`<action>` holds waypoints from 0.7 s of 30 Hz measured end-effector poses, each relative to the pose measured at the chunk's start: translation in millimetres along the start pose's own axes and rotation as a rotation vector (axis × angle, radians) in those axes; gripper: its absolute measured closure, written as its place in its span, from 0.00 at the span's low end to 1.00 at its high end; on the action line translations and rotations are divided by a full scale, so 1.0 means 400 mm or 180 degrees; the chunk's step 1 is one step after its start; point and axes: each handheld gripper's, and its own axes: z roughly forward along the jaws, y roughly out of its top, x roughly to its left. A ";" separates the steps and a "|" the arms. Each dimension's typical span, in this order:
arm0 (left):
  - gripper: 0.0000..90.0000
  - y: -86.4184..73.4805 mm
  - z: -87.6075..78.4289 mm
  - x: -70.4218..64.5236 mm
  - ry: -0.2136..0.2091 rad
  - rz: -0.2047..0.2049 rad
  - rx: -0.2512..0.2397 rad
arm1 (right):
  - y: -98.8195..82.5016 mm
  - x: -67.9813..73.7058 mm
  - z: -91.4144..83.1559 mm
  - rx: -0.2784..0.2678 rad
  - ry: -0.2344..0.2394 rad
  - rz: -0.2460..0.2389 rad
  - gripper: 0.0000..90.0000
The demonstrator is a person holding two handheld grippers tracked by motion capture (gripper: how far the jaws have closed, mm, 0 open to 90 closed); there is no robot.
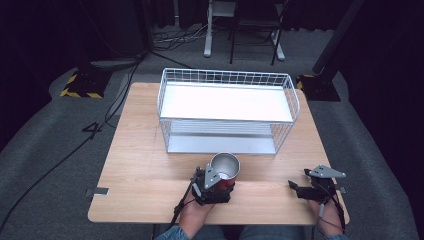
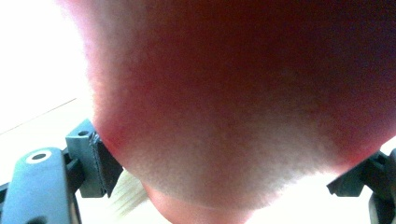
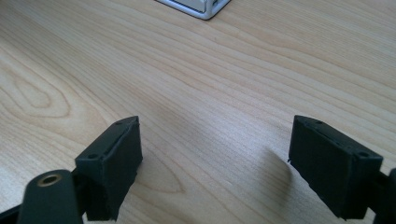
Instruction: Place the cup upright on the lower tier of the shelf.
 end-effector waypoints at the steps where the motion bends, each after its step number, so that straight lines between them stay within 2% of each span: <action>1: 0.18 0.000 0.000 0.000 0.0000 0.0000 0.0000 | 0.000 0.000 0.000 0.0000 0.0000 0.0000 0.20; 6: 0.18 0.007 -0.003 0.007 -0.0037 -0.0036 0.0052 | 0.000 0.000 0.000 0.0000 -0.0004 0.0004 0.20; 10: 0.18 0.031 -0.002 0.025 0.0016 -0.0144 0.0186 | 0.000 0.000 0.000 0.0008 0.0000 0.0018 0.20; 21: 0.18 0.086 0.002 0.063 0.0127 -0.0183 0.0096 | 0.000 0.000 0.000 0.0007 -0.0004 0.0022 0.20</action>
